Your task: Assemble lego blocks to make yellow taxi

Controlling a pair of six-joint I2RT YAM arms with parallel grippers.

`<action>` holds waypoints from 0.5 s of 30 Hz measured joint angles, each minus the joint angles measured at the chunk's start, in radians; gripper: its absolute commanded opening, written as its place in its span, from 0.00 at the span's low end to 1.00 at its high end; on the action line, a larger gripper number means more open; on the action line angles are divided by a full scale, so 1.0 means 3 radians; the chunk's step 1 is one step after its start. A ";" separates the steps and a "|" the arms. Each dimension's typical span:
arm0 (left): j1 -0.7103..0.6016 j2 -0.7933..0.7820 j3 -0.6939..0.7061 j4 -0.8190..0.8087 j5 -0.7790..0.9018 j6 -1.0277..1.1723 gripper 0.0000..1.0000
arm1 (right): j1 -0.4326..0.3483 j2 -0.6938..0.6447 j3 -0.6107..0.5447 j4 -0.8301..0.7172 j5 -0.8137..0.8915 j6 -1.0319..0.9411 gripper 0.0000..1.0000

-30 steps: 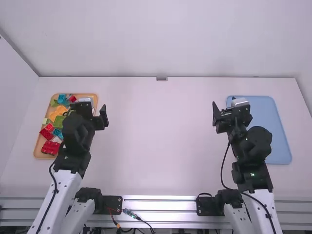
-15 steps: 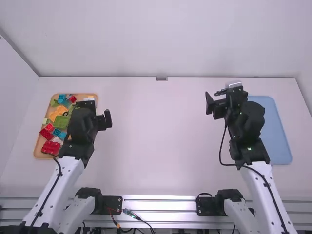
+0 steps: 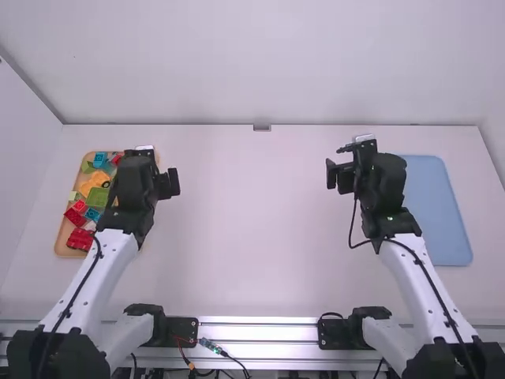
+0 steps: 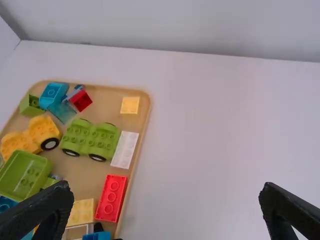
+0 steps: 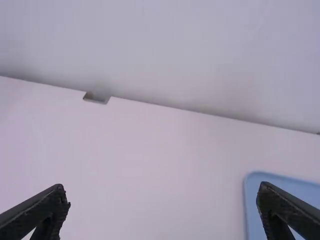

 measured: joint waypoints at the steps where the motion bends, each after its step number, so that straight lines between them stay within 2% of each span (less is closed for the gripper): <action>1: 0.0000 0.0036 0.0025 -0.0013 -0.0005 0.0000 0.99 | 0.0000 0.0027 0.0000 -0.0001 0.0008 0.0000 0.99; 9: 0.0000 0.0131 0.0184 -0.0053 -0.0144 -0.0036 0.99 | 0.0000 0.0277 0.0000 -0.0005 0.0022 0.0015 0.99; 15: 0.0043 0.0131 0.0193 -0.0045 -0.0156 -0.0034 0.99 | 0.0000 0.0295 0.0000 -0.0006 0.0019 0.0028 0.99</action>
